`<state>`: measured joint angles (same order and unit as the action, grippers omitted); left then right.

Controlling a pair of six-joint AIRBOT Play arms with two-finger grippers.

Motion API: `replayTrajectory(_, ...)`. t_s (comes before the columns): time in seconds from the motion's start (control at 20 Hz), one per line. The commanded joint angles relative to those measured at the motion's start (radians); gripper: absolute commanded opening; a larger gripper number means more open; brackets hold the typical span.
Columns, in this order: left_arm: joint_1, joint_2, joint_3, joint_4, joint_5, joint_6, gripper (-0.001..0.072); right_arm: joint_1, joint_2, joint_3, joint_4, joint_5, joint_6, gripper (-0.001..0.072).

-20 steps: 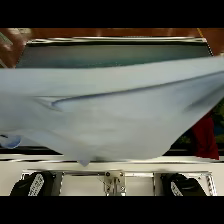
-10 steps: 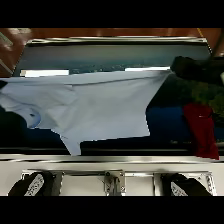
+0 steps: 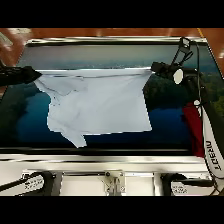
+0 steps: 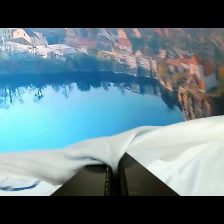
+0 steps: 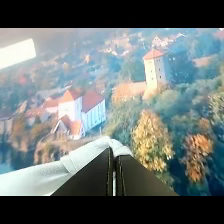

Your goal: Fold the shirts.

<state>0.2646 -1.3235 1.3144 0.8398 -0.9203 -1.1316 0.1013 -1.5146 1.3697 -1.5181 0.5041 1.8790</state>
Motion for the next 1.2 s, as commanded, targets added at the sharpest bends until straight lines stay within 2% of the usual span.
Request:
replayTrajectory(0.0,-0.036,-0.159,-0.005,-0.048,0.08,0.02,0.004,0.0,-0.084,-0.001,0.012,-0.038,0.013,0.0059)
replayTrajectory(0.15,-0.073,-0.249,-0.005,-0.048,0.0,0.02,0.0062,0.0,-0.115,-0.001,0.109,-0.011,0.013,0.0083)
replayTrajectory(0.2,-0.078,-0.266,-0.004,-0.048,-0.031,0.02,0.0191,0.0,-0.114,0.0,0.128,-0.016,0.013,0.0084)
replayTrajectory(0.25,-0.075,-0.268,-0.004,-0.047,-0.06,0.019,0.0398,0.0,-0.108,0.002,0.131,-0.022,0.013,0.0085)
replayTrajectory(0.3,-0.063,-0.261,0.0,-0.046,-0.087,0.008,0.0511,-0.001,-0.09,0.002,0.124,-0.018,0.011,0.0087)
replayTrajectory(0.35,-0.042,-0.253,0.015,-0.041,-0.129,-0.011,0.0536,-0.006,-0.064,0.002,0.108,-0.013,0.0,0.0274)
replayTrajectory(0.4,-0.009,-0.243,0.043,-0.029,-0.192,-0.032,0.0535,-0.014,-0.029,0.002,0.093,0.008,-0.016,0.0673)
replayTrajectory(0.55,0.122,-0.227,0.136,0.065,-0.418,-0.14,0.0518,-0.078,0.084,0.002,0.003,0.164,-0.063,0.0691)
replayTrajectory(0.7,0.249,-0.212,0.11,0.227,-0.596,-0.191,0.0517,-0.168,0.147,0.001,-0.071,0.529,-0.175,0.0683)
replayTrajectory(0.8,0.298,-0.211,-0.007,0.233,-0.686,-0.19,0.0534,-0.214,0.144,-0.022,-0.035,0.75,-0.354,0.0543)
replayTrajectory(0.9,0.306,-0.212,-0.161,0.195,-0.666,-0.173,0.0703,-0.24,0.144,-0.095,0.044,0.823,-0.415,0.0573)
replayTrajectory(0.95,0.302,-0.212,-0.232,0.169,-0.628,-0.141,0.0703,-0.245,0.144,-0.137,0.097,0.822,-0.417,0.0594)
replayTrajectory(1.15,0.285,-0.212,-0.358,0.151,-0.459,-0.118,0.07,-0.241,0.144,-0.257,0.26,0.741,-0.417,0.0594)
